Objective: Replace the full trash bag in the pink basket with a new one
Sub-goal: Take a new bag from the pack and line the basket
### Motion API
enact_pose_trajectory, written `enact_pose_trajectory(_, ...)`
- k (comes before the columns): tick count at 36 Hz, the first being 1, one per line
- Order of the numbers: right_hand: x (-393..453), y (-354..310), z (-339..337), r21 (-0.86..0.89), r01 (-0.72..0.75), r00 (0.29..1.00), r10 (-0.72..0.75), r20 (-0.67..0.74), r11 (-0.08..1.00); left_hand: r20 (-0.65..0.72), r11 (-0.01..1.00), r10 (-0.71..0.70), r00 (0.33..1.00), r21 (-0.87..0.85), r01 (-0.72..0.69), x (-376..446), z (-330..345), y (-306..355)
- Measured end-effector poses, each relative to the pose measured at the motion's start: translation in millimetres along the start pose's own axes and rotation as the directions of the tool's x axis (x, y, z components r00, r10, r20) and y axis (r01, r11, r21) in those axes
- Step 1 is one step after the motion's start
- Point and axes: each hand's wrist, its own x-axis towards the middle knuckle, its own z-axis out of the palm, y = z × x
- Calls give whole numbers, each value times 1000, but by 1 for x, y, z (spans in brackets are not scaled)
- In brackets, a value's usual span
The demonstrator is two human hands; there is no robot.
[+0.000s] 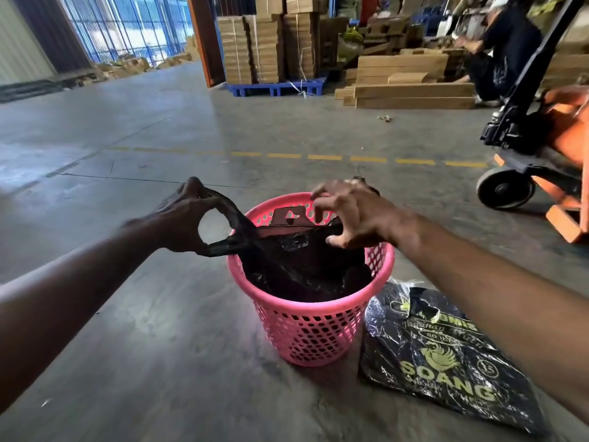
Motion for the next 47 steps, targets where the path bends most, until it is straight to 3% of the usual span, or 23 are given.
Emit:
enact_pose_trajectory(4, 29, -12, 22, -61, -37, 972, 50, 232, 997, 2, 996, -17, 1000, 86, 17, -5, -3, 1)
enact_pose_trajectory(10, 26, -4, 39, -97, -71, 964, 93, 251, 993, 106, 931, -159, 982, 348, 113, -7, -18, 12)
enact_pose_trajectory(15, 9, -1, 31, 61, -63, 993, 56, 104, 996, 97, 893, -209, 973, 425, 150, 2, -27, 32)
enact_pose_trajectory(18, 1, -1, 28, 71, -33, 999, 30, 32, 997, -58, 944, -11, 998, 330, 29, 10, -26, 46)
enact_pose_trajectory(21, -8, -7, 21, 100, -23, 1000, 23, 0, 995, -128, 960, 252, 959, 157, -231, 18, -23, 62)
enact_pose_trajectory(24, -14, -10, 18, 110, 28, 1000, -28, -6, 993, -29, 948, 307, 951, 101, -303, 31, -11, 74)
enact_pose_trajectory(30, -22, -10, 16, 94, 59, 998, -62, 33, 994, 304, 968, 201, 931, 81, -236, 39, 19, 78)
enact_pose_trajectory(36, -23, -6, 13, -116, 22, 979, 2, 203, 993, 342, 977, 77, 936, 163, -140, 29, 14, 74)
enact_pose_trajectory(41, -22, 7, -1, 140, -226, 945, 182, 271, 964, 323, 973, 36, 946, 204, -107, 19, -1, 72)
enact_pose_trajectory(44, -29, 18, -6, -63, -165, 955, 176, 241, 984, 349, 980, 18, 937, 180, -86, 20, -4, 60)
enact_pose_trajectory(47, -42, 17, -18, -194, -198, 928, 248, 280, 961, 451, 990, 3, 892, 127, -67, 16, -12, 60)
